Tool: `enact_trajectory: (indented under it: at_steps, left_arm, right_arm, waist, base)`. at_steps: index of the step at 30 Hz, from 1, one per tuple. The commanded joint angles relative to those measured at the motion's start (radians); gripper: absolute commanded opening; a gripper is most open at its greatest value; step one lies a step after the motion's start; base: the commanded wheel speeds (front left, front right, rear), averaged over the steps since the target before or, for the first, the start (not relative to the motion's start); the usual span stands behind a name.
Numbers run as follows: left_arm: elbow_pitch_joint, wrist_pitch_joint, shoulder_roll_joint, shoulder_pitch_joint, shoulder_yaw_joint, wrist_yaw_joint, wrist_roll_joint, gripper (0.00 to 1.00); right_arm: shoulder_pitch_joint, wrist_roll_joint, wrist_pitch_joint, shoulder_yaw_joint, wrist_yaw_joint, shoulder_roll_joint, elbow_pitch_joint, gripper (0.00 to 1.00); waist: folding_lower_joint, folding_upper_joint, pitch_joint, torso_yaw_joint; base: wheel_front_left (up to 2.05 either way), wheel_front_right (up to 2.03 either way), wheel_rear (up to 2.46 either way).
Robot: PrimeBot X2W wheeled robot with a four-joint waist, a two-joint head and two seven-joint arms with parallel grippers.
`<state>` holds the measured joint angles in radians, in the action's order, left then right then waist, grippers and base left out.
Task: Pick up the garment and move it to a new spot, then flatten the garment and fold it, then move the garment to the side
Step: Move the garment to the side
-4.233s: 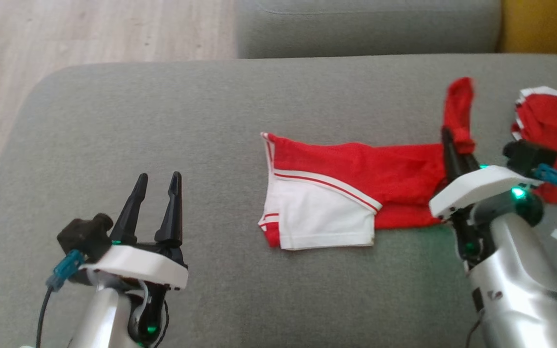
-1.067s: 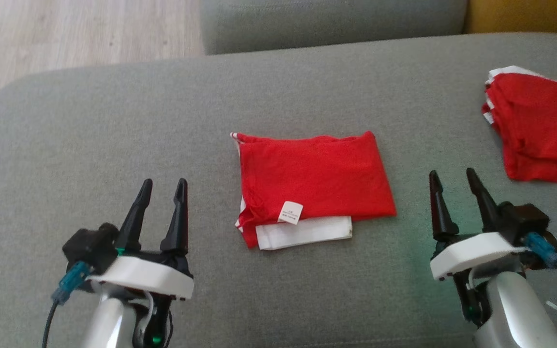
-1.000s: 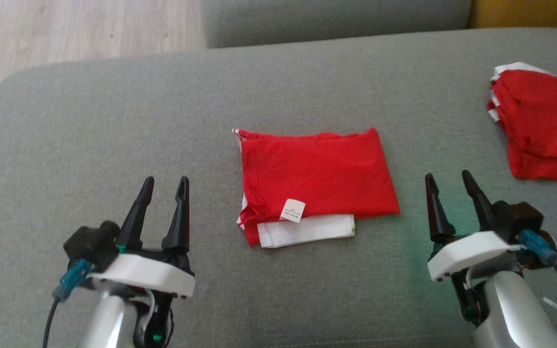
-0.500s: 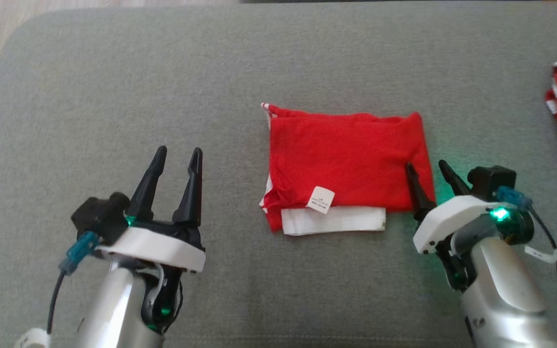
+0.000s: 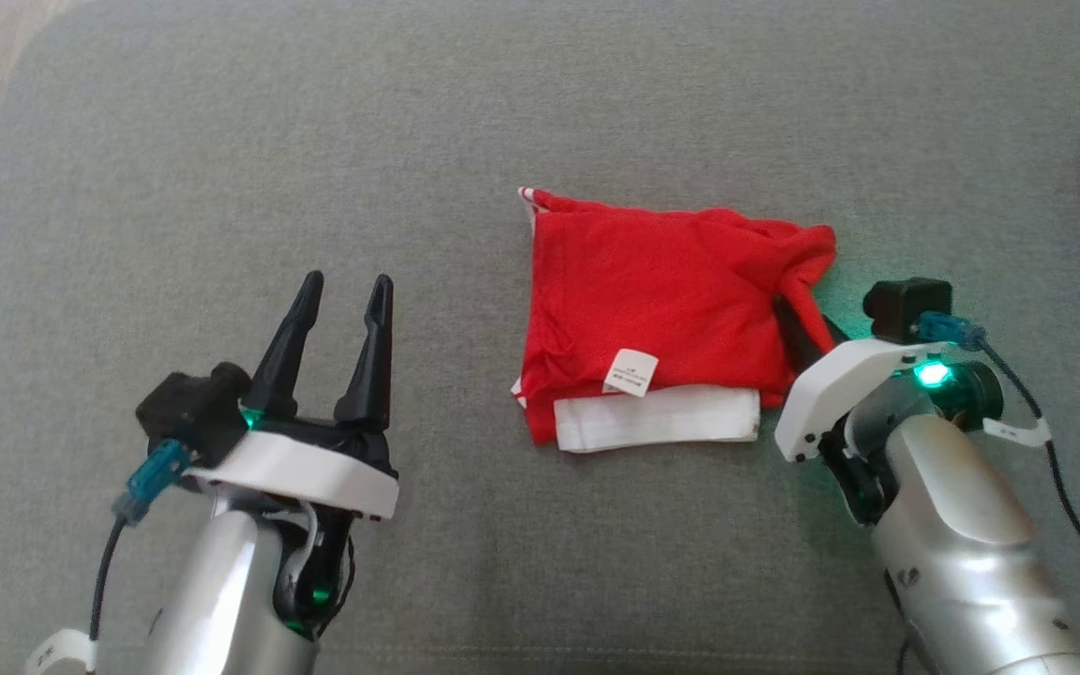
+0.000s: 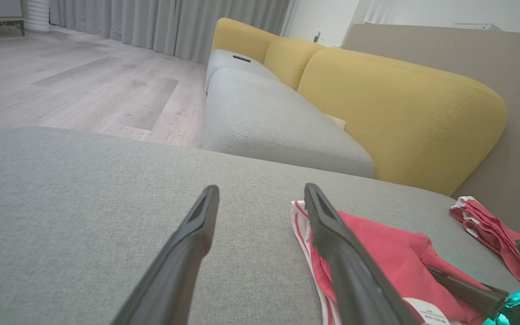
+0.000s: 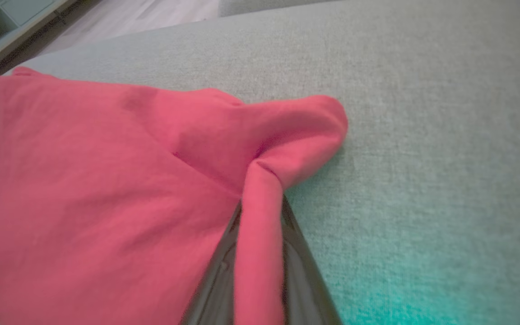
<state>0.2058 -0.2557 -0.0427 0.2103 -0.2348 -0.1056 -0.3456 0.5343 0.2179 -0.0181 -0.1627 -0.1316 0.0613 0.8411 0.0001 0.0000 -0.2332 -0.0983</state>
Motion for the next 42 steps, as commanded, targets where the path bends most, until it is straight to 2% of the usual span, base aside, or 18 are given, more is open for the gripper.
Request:
enact_trajectory:
  at_steps: [1,6,13,24,28,33,38,42]
  left_arm:
    - [-0.029,-0.006,-0.008,0.039,0.038,0.003,0.0,1.0]
    - [-0.031,-0.006,-0.008,0.035,0.045,0.001,0.008,1.0]
    - [-0.052,-0.006,-0.008,0.044,0.031,-0.004,0.018,1.0]
    - [-0.082,-0.006,-0.008,0.136,-0.061,-0.002,0.018,1.0]
    - [-0.087,-0.006,-0.008,0.162,-0.08,0.003,0.018,1.0]
    - [-0.084,-0.006,-0.008,0.182,-0.094,0.001,0.027,1.0]
    - [-0.078,-0.006,-0.008,0.202,-0.098,-0.006,0.032,1.0]
    - [-0.071,-0.006,-0.008,0.209,-0.093,-0.01,0.032,1.0]
  right_arm:
    - [-0.01,-0.011,0.002,-0.028,0.001,-0.008,0.011,0.0]
    - [0.023,-0.074,0.092,-0.076,0.001,0.035,-0.007,0.0]
    - [0.064,-0.167,0.17,-0.159,0.001,0.154,-0.101,0.0]
    - [0.144,-0.148,0.095,-0.221,0.001,0.406,-0.269,0.0]
    - [0.18,-0.141,0.061,-0.19,0.001,0.49,-0.269,0.0]
    - [0.22,-0.165,0.045,-0.096,0.001,0.566,-0.226,0.0]
    - [0.243,-0.196,0.048,-0.013,0.001,0.597,-0.153,0.0]
    - [0.246,-0.22,0.055,0.029,0.001,0.588,-0.101,0.0]
  waist:
    - [-0.0001,0.0,0.005,0.008]
    - [-0.0001,0.0,0.027,0.05]
    - [-0.0001,0.0,0.044,0.134]
    - [-0.0001,0.0,-0.008,0.237]
    - [-0.0001,0.0,-0.045,0.247]
    - [-0.0001,0.0,-0.094,0.243]
    - [-0.0001,0.0,-0.134,0.224]
    - [-0.0001,0.0,-0.154,0.21]
  base:
    - [0.0,0.0,0.0]
    - [0.0,0.0,0.0]
    - [0.0,0.0,0.0]
    - [0.0,0.0,0.0]
    - [0.0,0.0,0.0]
    - [0.0,0.0,0.0]
    - [0.0,0.0,0.0]
    - [0.0,0.0,0.0]
